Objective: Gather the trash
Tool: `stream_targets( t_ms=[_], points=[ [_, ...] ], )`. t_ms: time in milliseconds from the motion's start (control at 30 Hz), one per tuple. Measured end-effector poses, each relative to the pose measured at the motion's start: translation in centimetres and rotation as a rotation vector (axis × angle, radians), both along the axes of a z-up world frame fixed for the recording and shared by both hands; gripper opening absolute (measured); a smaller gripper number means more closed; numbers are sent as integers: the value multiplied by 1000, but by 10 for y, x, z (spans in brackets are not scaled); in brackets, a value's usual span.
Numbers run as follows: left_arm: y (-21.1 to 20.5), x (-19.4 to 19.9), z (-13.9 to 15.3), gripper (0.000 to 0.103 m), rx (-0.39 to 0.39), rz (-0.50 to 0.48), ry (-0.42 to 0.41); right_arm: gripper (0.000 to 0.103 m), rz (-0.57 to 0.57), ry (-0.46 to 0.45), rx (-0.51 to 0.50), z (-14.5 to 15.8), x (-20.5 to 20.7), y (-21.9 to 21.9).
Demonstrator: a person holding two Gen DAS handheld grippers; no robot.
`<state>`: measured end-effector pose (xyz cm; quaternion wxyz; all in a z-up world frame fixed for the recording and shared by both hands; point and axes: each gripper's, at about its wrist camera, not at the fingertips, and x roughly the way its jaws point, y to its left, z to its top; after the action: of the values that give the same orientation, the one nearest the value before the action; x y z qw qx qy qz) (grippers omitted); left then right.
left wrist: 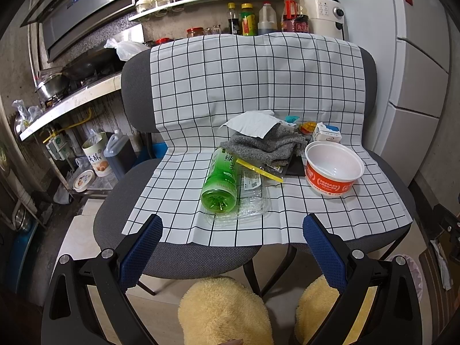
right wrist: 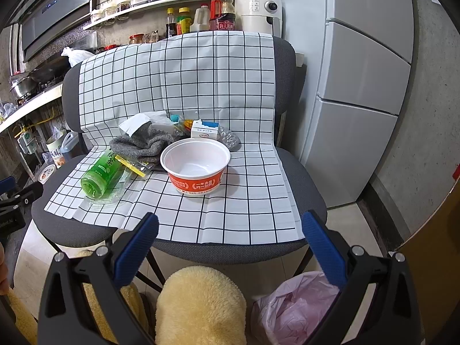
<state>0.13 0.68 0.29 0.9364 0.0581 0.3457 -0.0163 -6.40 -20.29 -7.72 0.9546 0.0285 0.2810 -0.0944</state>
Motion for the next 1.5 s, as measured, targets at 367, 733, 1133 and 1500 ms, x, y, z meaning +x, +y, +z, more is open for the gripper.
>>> stream_targets(
  t_ms=[367, 733, 1133, 1500],
  points=[
    [0, 0, 0, 97, 0, 1, 0, 97, -1, 0, 2, -1, -1, -1],
    [0, 0, 0, 97, 1, 0, 1, 97, -2, 3, 4, -1, -2, -2],
    [1, 0, -2, 97, 1, 4, 1, 97, -1, 5, 7, -3, -2, -4],
    [10, 13, -13, 97, -2, 39, 35, 97, 17, 39, 26, -8, 18, -8]
  ],
)
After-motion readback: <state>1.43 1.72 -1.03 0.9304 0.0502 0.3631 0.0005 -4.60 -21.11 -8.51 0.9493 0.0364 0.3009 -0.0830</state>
